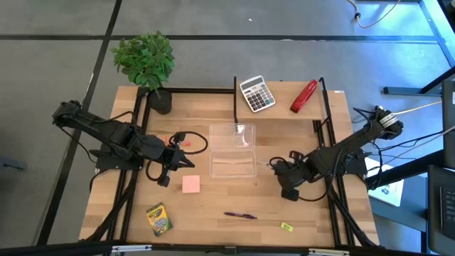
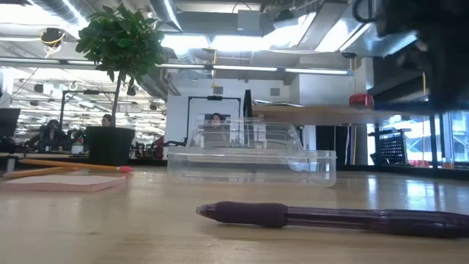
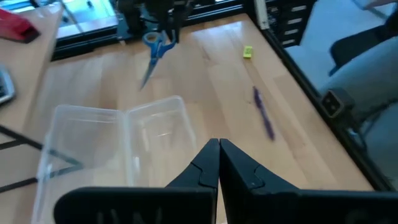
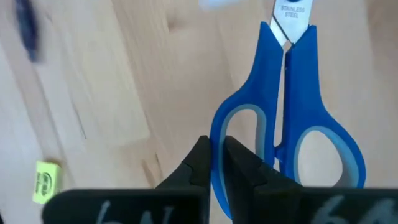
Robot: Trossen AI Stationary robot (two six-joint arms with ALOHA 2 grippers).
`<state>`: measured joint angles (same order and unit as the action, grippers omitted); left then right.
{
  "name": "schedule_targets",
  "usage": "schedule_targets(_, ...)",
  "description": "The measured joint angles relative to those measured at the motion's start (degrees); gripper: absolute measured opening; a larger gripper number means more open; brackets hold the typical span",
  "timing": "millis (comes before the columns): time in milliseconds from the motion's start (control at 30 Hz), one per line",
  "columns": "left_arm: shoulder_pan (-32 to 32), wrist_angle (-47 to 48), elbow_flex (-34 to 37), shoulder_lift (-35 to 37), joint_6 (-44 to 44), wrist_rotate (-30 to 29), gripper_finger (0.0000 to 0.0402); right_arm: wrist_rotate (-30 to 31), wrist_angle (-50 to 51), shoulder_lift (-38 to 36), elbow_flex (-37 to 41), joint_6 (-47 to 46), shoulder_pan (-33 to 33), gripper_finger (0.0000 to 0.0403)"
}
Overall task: Pack school essentials
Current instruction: Put the blue scissors into the transparent supply box
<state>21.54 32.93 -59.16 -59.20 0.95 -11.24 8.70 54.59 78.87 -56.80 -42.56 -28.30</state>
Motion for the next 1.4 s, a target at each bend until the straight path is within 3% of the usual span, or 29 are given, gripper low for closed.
schedule_targets(200, -0.05, -0.02, 0.0, -0.35, 0.04, -4.77, 0.0, 0.71, -0.17, 0.08, -5.67, 10.13, 5.1, 0.0023)
schedule_targets(333, -0.57, -0.08, 0.09, -0.96, 0.0, -4.84, 0.0, 0.35, -0.48, 1.65, -9.41, 16.57, 9.2, 0.0023)
schedule_targets(700, -1.03, 0.0, 0.09, -1.18, 0.01, -4.79, 0.0, -4.48, -7.31, 13.51, -17.27, 32.37, 16.99, 0.0023)
schedule_targets(900, -1.01, 0.0, 0.09, -1.18, 0.04, -4.77, 0.0, -10.28, -12.66, 20.43, -17.46, 35.33, 19.78, 0.0022)
schedule_targets(1400, -1.01, 0.02, 0.07, -1.18, 0.33, -4.33, 0.0, -10.26, -13.8, 30.44, -17.46, 35.76, 19.94, 0.0023)
